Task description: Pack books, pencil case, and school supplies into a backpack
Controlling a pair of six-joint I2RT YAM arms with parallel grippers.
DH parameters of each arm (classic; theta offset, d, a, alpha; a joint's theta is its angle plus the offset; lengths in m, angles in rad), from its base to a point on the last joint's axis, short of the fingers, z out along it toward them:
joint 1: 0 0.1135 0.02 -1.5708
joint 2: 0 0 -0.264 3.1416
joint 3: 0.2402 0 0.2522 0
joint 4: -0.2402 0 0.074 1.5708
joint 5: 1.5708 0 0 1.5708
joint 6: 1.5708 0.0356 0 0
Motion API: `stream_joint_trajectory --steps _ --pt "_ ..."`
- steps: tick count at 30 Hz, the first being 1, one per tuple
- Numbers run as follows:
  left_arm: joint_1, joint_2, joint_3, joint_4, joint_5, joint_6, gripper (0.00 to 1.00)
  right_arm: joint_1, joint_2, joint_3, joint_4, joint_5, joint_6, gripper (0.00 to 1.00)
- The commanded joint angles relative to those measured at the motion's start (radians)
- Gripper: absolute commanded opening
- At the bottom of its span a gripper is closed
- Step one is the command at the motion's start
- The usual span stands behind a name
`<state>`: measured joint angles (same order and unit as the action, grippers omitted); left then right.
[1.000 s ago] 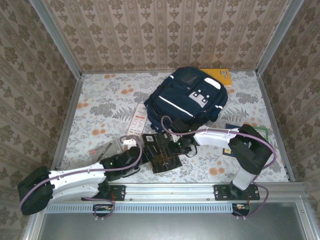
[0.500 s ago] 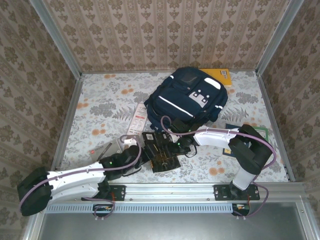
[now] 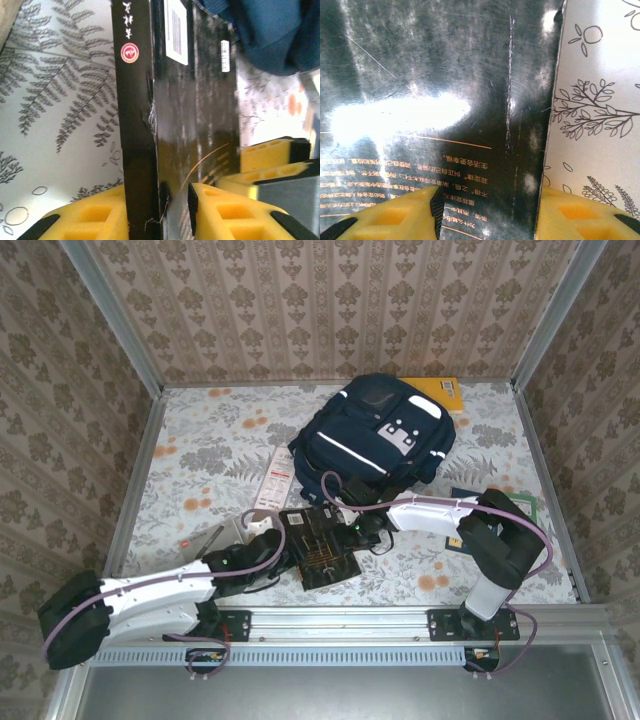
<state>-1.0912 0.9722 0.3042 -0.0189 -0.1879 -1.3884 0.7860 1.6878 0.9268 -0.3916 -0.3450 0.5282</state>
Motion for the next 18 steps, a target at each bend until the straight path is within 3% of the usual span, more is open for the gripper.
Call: stream_joint_trajectory --steps 1,3,4,11,18 --pt "0.002 0.042 0.046 0.051 0.045 -0.002 0.24 0.009 -0.041 0.03 0.006 -0.032 -0.008 0.49" --pt "0.002 0.054 0.063 0.037 0.04 0.0 0.03 0.008 -0.044 0.034 0.0 -0.03 -0.009 0.49" --pt "0.002 0.05 0.074 0.02 0.034 0.002 0.0 0.009 -0.049 0.037 -0.005 -0.028 -0.011 0.49" --pt "0.033 -0.131 0.11 -0.195 -0.031 0.004 0.0 0.008 -0.101 0.092 -0.095 0.027 -0.048 0.5" --pt "0.127 -0.367 0.126 -0.369 -0.034 0.042 0.0 0.005 -0.152 0.243 -0.244 0.164 -0.145 0.5"
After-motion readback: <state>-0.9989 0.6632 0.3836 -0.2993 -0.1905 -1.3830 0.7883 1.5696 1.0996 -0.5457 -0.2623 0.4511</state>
